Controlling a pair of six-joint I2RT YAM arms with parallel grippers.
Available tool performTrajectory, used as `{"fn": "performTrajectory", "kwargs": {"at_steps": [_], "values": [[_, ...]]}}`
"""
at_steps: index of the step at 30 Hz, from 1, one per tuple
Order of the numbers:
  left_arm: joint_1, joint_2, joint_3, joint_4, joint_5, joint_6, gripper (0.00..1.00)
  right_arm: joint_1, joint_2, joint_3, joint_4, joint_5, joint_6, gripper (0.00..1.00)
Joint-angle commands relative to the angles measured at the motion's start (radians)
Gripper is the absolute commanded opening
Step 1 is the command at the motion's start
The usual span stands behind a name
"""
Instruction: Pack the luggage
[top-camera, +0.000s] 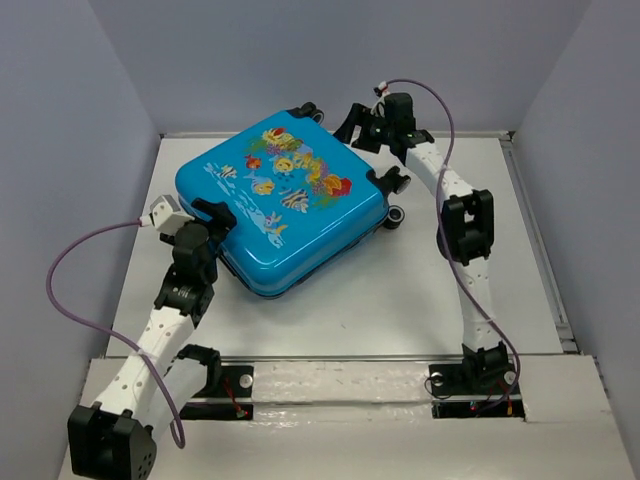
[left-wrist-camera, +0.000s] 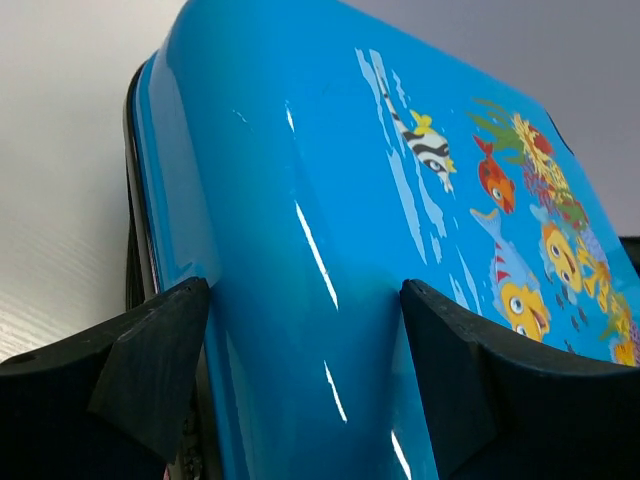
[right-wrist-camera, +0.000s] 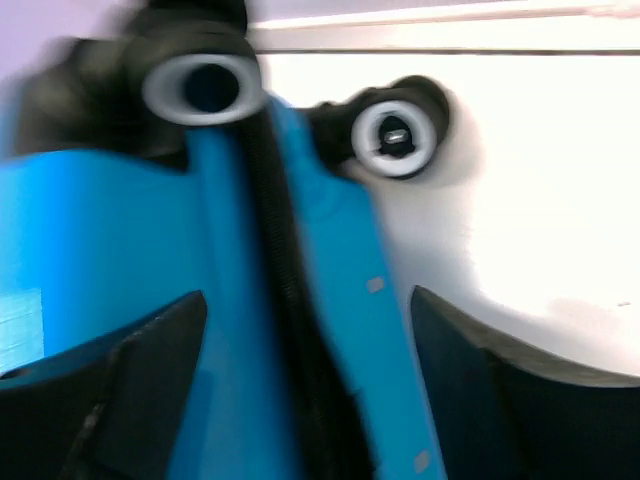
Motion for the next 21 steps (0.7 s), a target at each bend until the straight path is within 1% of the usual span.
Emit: {"fn": "performTrajectory", "kwargs": {"at_steps": [1,2,4,5,6,7,8,9,10,11,12,13,14,15,16,17,18,19,20,21], "values": [[-0.1,0.022,0.056,-0.097,0.292,-0.06,0.88,0.121,-0.222,-0.046,0.029,-0.297,-0.001,1.0],[-0.107,0.024,0.079,-0.106,0.288,-0.043,0.9,0.105,-0.295,-0.076,0.026,-0.251,-0.021,1.0],[-0.126,0.015,0.171,-0.149,0.272,-0.008,0.91,0.091,-0.363,-0.152,0.021,-0.216,-0.075,1.0],[-0.126,0.01,0.254,-0.173,0.231,0.038,0.92,0.082,-0.415,-0.169,0.018,-0.2,-0.09,1.0],[-0.126,0.007,0.255,-0.195,0.208,0.068,0.93,0.082,-0.435,-0.179,0.008,-0.194,-0.109,1.0],[-0.126,0.01,0.355,-0.239,0.182,0.098,0.94,0.082,-0.452,-0.186,-0.011,-0.179,-0.153,1.0],[-0.124,0.024,0.469,-0.27,0.127,0.162,0.96,0.082,-0.492,-0.19,-0.058,-0.133,-0.176,1.0],[-0.124,0.04,0.52,-0.301,0.101,0.189,0.97,0.082,-0.492,-0.205,-0.071,-0.116,-0.192,1.0],[-0.121,0.085,0.568,-0.352,0.084,0.21,0.98,0.082,-0.55,-0.234,-0.071,-0.099,-0.215,1.0],[-0.118,0.108,0.638,-0.38,0.087,0.239,0.99,0.082,-0.622,-0.311,-0.066,-0.081,-0.222,1.0],[-0.114,0.129,0.662,-0.381,0.1,0.25,0.99,0.082,-0.662,-0.362,-0.057,-0.076,-0.224,0.98],[-0.109,0.151,0.683,-0.382,0.112,0.26,0.99,0.082,-0.662,-0.42,-0.042,-0.071,-0.224,0.95],[-0.098,0.197,0.703,-0.384,0.129,0.264,0.99,0.082,-0.758,-0.577,0.024,-0.062,-0.216,0.69],[-0.089,0.24,0.734,-0.378,0.143,0.275,0.99,0.082,-0.865,-0.665,0.067,-0.053,-0.197,0.29],[-0.075,0.264,0.748,-0.371,0.158,0.275,0.99,0.082,-0.866,-0.749,0.101,-0.044,-0.187,0.29],[-0.031,0.293,0.763,-0.37,0.197,0.276,0.99,0.082,-0.966,-0.908,0.16,-0.015,-0.177,0.07],[-0.002,0.321,0.796,-0.367,0.23,0.275,0.99,0.082,-1.015,-0.983,0.187,0.004,-0.163,0.07],[0.032,0.385,0.82,-0.361,0.27,0.276,0.99,0.082,-1.094,-1.049,0.204,0.022,-0.143,0.07],[0.066,0.422,0.839,-0.361,0.315,0.278,0.99,0.091,-1.133,-1.108,0.233,0.047,-0.138,0.07],[0.125,0.457,0.864,-0.364,0.385,0.278,0.98,0.091,-1.165,-1.167,0.25,0.059,-0.128,0.07]]}}
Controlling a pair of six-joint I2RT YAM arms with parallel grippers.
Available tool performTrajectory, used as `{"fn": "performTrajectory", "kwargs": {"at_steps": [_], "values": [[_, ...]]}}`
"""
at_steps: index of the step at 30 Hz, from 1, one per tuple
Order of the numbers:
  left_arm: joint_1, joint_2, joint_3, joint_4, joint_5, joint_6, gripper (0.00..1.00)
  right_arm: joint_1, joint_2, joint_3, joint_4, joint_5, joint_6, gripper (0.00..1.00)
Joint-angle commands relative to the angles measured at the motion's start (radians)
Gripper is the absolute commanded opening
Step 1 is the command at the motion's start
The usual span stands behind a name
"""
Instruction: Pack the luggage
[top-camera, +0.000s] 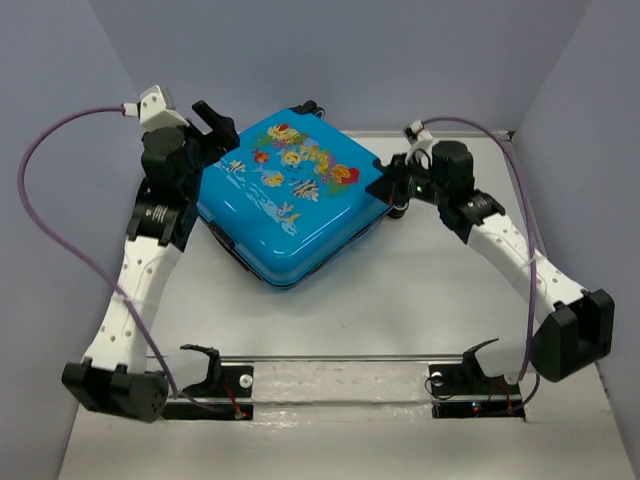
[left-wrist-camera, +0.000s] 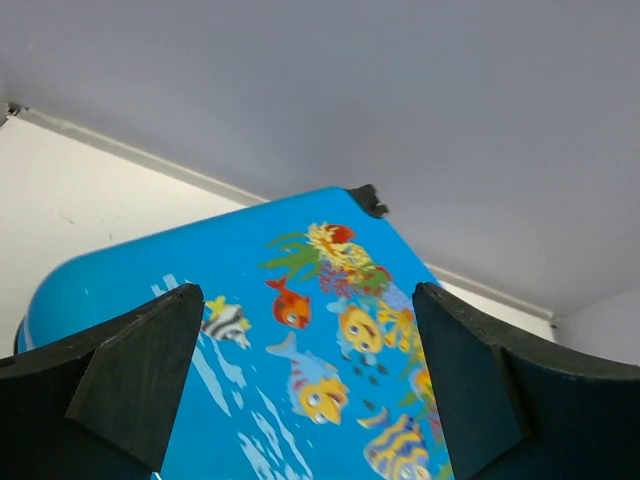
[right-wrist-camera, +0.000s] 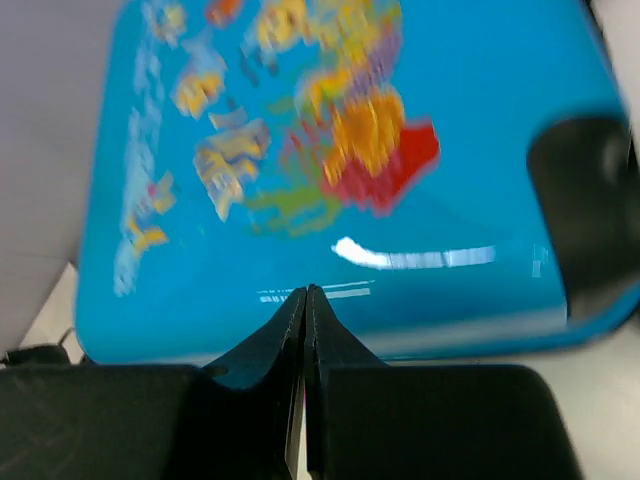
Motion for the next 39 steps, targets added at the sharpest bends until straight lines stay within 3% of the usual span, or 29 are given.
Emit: {"fn": "performTrajectory", "kwargs": {"at_steps": [1,4,9,14,17,19,22,26,28,34,39], "values": [[0.151,0.191,0.119,-0.038,0.217,0.044,0.98,0.01,-0.156,-0.292,0.143,0.106,0.046,0.07],[0.211,0.35,0.267,-0.088,0.267,0.075,0.97,0.01,-0.21,-0.422,0.153,0.114,0.061,0.07],[0.297,0.579,0.52,-0.222,0.313,0.122,0.98,0.019,-0.183,-0.499,0.225,0.114,0.06,0.07],[0.384,0.761,0.624,-0.231,0.392,0.081,0.96,0.019,-0.079,-0.442,0.271,0.132,0.067,0.07],[0.387,0.898,0.788,-0.323,0.43,0.098,0.96,0.019,-0.029,-0.41,0.294,0.158,0.076,0.07],[0.386,0.997,0.902,-0.386,0.491,0.107,0.95,0.019,-0.003,-0.372,0.295,0.177,0.075,0.07],[0.383,1.088,0.948,-0.409,0.615,0.127,0.94,0.019,0.052,-0.316,0.295,0.175,0.063,0.07],[0.343,1.087,0.826,-0.377,0.614,0.161,0.93,0.019,0.113,-0.244,0.298,0.174,0.04,0.07],[0.322,1.055,0.662,-0.283,0.616,0.164,0.93,0.019,0.155,-0.214,0.298,0.18,0.026,0.07],[0.323,0.829,0.214,-0.043,0.63,0.089,0.93,0.019,0.233,-0.057,0.291,0.172,-0.031,0.07],[0.321,0.635,-0.031,0.029,0.573,0.055,0.93,-0.03,0.275,0.055,0.259,0.099,-0.052,0.07]]}}
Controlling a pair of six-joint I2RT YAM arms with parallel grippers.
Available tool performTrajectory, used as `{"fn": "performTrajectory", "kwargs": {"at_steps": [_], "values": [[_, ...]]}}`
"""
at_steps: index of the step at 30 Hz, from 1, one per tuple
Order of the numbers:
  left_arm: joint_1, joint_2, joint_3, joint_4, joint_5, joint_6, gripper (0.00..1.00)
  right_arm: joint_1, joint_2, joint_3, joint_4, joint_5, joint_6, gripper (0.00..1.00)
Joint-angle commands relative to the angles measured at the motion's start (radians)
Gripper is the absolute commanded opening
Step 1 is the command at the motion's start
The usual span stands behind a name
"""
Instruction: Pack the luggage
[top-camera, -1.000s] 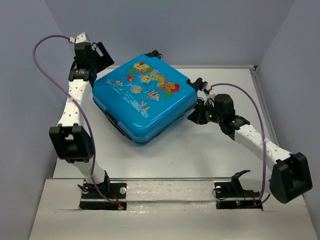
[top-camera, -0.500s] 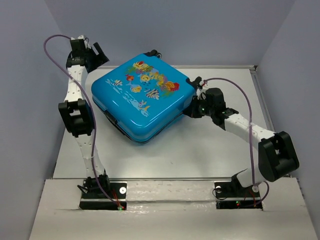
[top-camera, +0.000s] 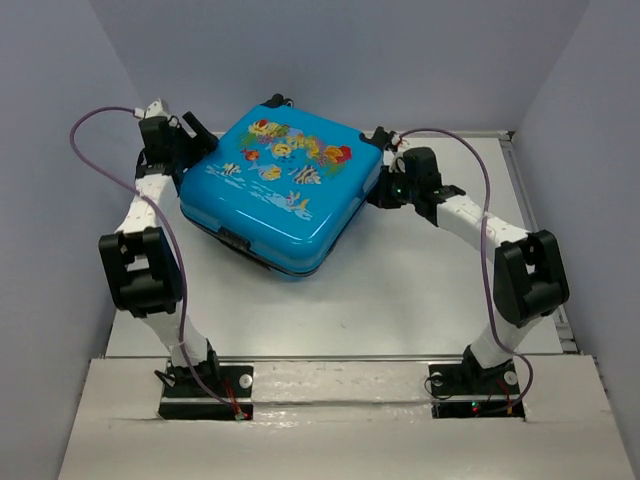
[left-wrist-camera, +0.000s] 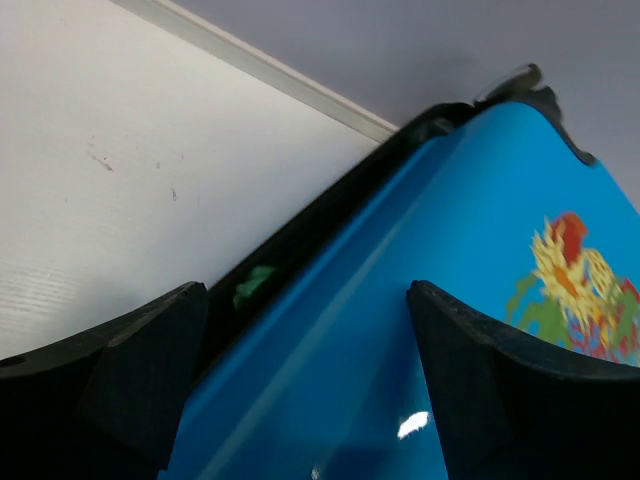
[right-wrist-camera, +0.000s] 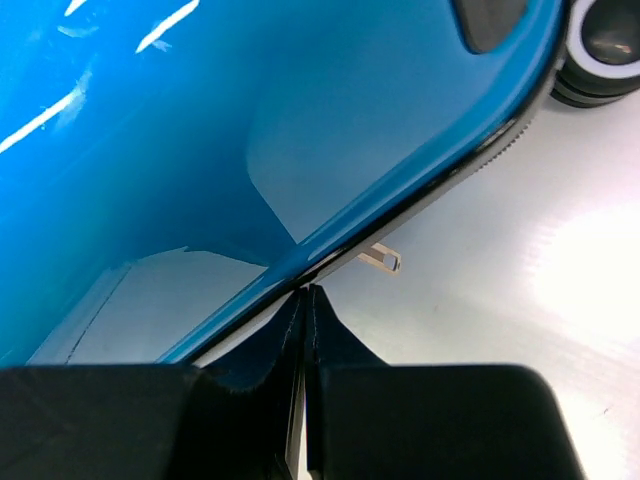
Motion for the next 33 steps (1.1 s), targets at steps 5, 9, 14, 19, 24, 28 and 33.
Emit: {"fn": "performTrajectory", "kwargs": {"at_steps": [5,9,14,19,24,28,33], "values": [[-0.06,-0.227,-0.225,-0.127,0.042,0.026,0.94,-0.012,-0.026,0.186,0.103,-0.126,-0.028,0.35],[-0.055,-0.328,-0.075,-0.163,-0.011,-0.004,0.96,-0.012,-0.112,0.128,0.003,-0.077,-0.033,0.71],[-0.135,-0.512,0.024,-0.216,-0.163,0.045,0.97,-0.012,-0.304,-0.103,0.074,-0.143,-0.002,0.58],[-0.271,-0.749,-0.263,-0.239,-0.28,0.089,0.97,0.029,-0.419,-0.355,0.243,-0.27,0.02,0.08],[-0.419,-1.005,-0.528,-0.296,-0.186,0.05,0.92,0.067,-0.426,-0.573,0.554,-0.35,0.049,0.19],[-0.61,-1.181,-0.711,-0.316,-0.159,-0.061,0.9,0.127,-0.303,-0.589,0.656,-0.364,0.02,0.49],[-0.707,-1.223,-0.825,-0.314,-0.107,-0.107,0.9,0.175,-0.172,-0.586,0.818,-0.322,-0.014,0.55]]}}
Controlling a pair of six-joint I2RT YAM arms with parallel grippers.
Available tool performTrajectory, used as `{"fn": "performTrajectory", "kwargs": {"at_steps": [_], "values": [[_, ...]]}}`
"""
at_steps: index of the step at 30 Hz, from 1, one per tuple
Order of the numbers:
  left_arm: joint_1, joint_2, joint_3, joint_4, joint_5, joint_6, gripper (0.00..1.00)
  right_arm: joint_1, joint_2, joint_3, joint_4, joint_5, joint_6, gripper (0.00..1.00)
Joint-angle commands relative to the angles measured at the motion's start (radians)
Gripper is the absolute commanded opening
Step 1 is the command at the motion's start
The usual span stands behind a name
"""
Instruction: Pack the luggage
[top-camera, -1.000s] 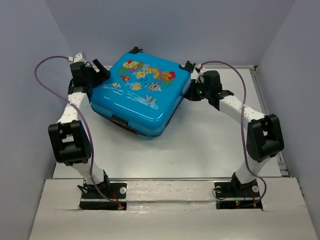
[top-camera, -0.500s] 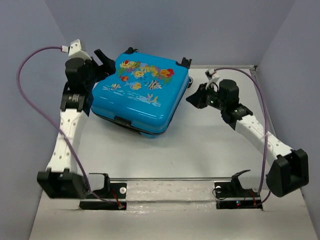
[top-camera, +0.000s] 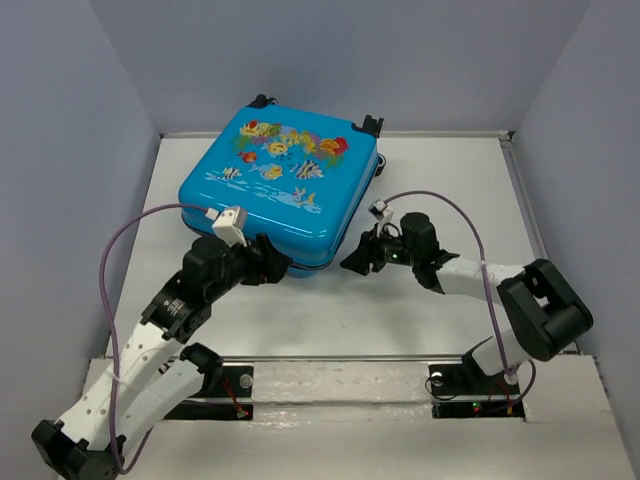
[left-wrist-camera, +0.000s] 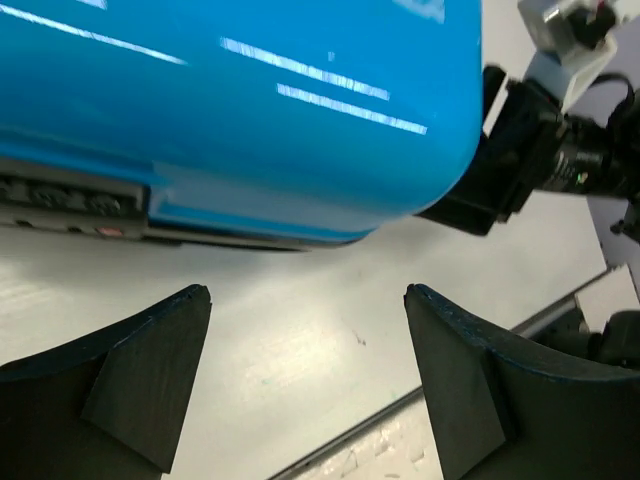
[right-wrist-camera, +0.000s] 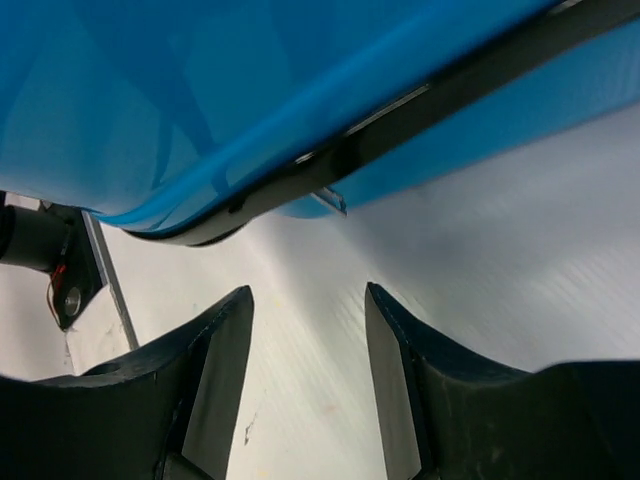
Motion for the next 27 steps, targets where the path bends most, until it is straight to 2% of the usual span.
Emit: {"fn": "performTrajectory", "kwargs": {"at_steps": [1,6,10,17,22,25,27], "values": [[-0.05,-0.039,-0.079,0.041,0.023,-0.071,0.9,0.029,0.09,0.013,0.298,0.013,-0.041,0.55],[-0.064,-0.028,-0.148,0.127,0.073,-0.086,0.9,0.029,0.165,0.007,0.441,0.075,-0.067,0.57],[-0.08,0.041,-0.173,0.161,0.052,-0.107,0.9,0.029,0.233,0.031,0.498,0.069,-0.084,0.57],[-0.083,0.044,-0.256,0.294,-0.072,-0.219,0.91,0.039,0.296,0.027,0.664,0.026,-0.049,0.56],[-0.084,0.055,-0.243,0.334,-0.249,-0.229,0.91,0.048,0.31,-0.005,0.831,0.044,-0.011,0.51],[-0.083,0.073,-0.243,0.354,-0.348,-0.229,0.92,0.048,0.316,0.011,0.859,0.027,0.006,0.47],[-0.083,0.101,-0.234,0.377,-0.381,-0.23,0.93,0.048,0.328,0.022,0.892,0.017,0.026,0.37]]}}
